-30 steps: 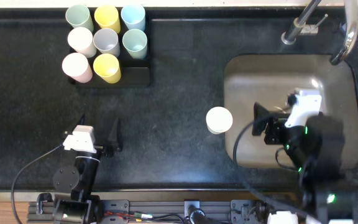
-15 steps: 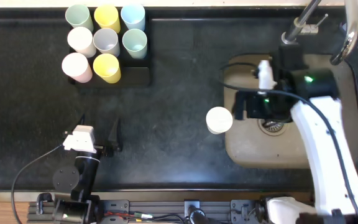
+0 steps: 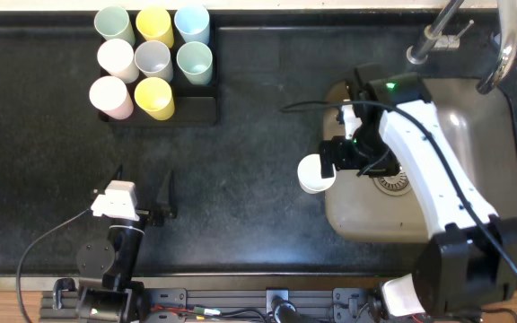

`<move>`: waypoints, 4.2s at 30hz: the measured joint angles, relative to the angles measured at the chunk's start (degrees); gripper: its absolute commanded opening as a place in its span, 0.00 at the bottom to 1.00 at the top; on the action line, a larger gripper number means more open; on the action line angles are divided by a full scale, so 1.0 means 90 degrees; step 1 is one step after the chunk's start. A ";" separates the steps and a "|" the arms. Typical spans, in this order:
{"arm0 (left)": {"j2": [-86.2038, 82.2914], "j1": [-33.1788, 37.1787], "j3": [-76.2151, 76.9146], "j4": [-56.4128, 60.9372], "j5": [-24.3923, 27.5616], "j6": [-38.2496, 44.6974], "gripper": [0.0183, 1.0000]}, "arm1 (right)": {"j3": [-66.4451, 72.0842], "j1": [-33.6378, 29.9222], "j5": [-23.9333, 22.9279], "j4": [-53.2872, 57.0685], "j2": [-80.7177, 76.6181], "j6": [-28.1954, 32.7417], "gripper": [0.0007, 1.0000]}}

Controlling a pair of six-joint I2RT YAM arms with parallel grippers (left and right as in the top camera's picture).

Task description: Store Cups

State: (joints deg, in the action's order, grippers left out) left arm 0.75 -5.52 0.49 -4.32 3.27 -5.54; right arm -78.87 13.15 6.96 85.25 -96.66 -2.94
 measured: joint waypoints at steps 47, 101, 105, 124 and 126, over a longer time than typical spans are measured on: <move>0.0000 0.0000 0.0000 0.0000 -0.0005 0.0000 1.00 | -0.5025 0.1732 -0.0226 0.0510 -0.0277 -0.0665 0.04; 0.0000 0.0000 0.0000 0.0000 -0.0002 0.0000 1.00 | -0.7096 0.2997 -0.1039 -0.0789 -0.4976 -0.1676 0.04; 0.0000 0.0000 0.0000 0.0000 0.0000 0.0000 1.00 | -0.7096 0.2997 -0.1039 -0.0792 -0.5039 -0.1676 0.04; 0.0000 0.0000 0.0000 0.0000 0.0000 0.0000 1.00 | -0.7096 0.2992 -0.1042 -0.0760 -0.5008 -0.1678 0.70; 0.0000 0.0000 0.0000 0.0000 0.0000 0.0000 1.00 | -0.7096 0.2970 -0.1083 -0.0753 -0.4891 -0.1649 0.73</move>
State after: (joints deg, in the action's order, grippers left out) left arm 0.75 -5.52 0.49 -4.32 3.27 -5.54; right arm -142.74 39.88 -2.79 78.48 -140.68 -17.78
